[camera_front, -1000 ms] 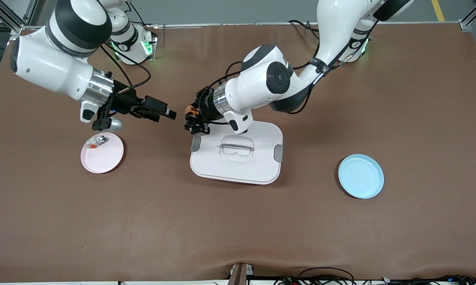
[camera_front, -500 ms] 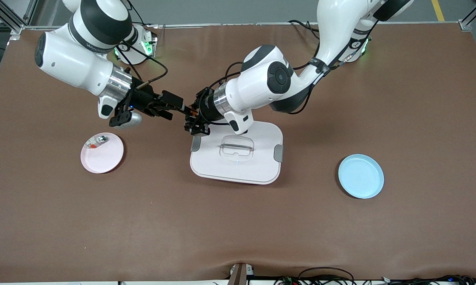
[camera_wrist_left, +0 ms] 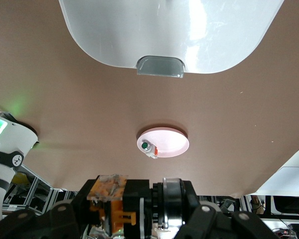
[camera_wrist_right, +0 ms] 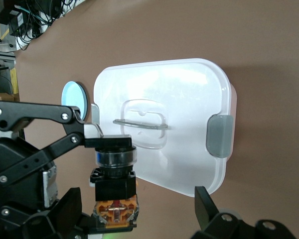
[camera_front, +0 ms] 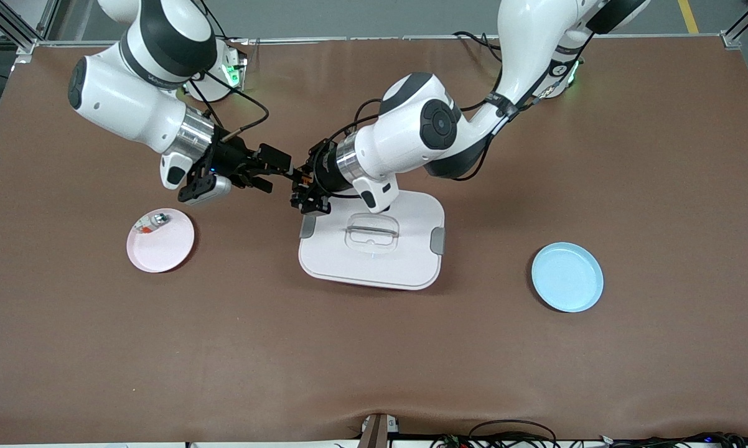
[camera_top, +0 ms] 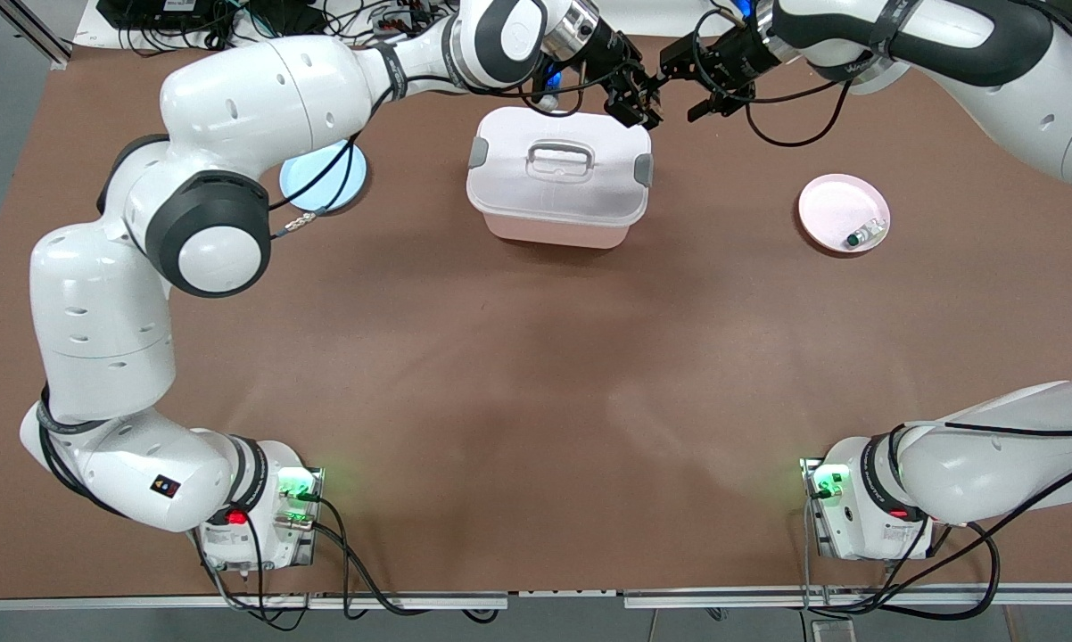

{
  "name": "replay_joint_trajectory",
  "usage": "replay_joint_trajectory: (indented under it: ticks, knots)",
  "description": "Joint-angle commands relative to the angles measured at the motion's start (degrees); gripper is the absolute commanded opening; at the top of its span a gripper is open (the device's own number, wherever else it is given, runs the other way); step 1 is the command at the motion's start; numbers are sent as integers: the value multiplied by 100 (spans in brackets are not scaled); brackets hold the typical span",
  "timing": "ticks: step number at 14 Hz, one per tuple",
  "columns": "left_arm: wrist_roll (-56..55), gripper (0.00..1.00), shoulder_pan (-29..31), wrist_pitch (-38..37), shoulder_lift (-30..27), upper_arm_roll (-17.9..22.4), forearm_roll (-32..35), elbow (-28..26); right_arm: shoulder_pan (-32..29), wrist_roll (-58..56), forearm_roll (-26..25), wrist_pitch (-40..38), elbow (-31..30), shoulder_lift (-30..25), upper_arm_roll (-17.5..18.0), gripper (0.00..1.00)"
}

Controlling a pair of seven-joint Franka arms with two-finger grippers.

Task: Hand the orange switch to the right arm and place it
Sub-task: 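Close the right gripper on the switch's black button end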

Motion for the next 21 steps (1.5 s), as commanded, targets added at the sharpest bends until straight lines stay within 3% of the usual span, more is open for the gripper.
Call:
replay_joint_trajectory:
  ticks: [1, 10, 16, 18, 19, 20, 21]
  knots:
    - [-16, 0, -54, 41, 88, 18, -103, 155, 104, -103, 193, 95, -137, -88, -49, 100]
    - [-25, 0, -2, 41, 53, 9, -103, 155, 271, -112, 325, 192, -120, 26, -49, 100]
    - [-25, 0, 7, 41, 61, 9, -103, 155, 376, -51, 545, 385, -93, 141, -49, 56]
    - [-25, 0, 7, 41, 61, 9, -103, 155, 411, -59, 554, 438, -93, 150, -49, 33]
    - [-25, 0, 7, 41, 61, 9, -103, 155, 412, -94, 554, 438, -85, 158, -49, 13]
    - [-25, 0, 7, 41, 61, 9, -103, 155, 412, -112, 554, 438, -85, 158, -49, 0]
    - [-25, 0, 7, 41, 61, 9, -103, 155, 412, -77, 563, 429, -85, 158, -49, 0]
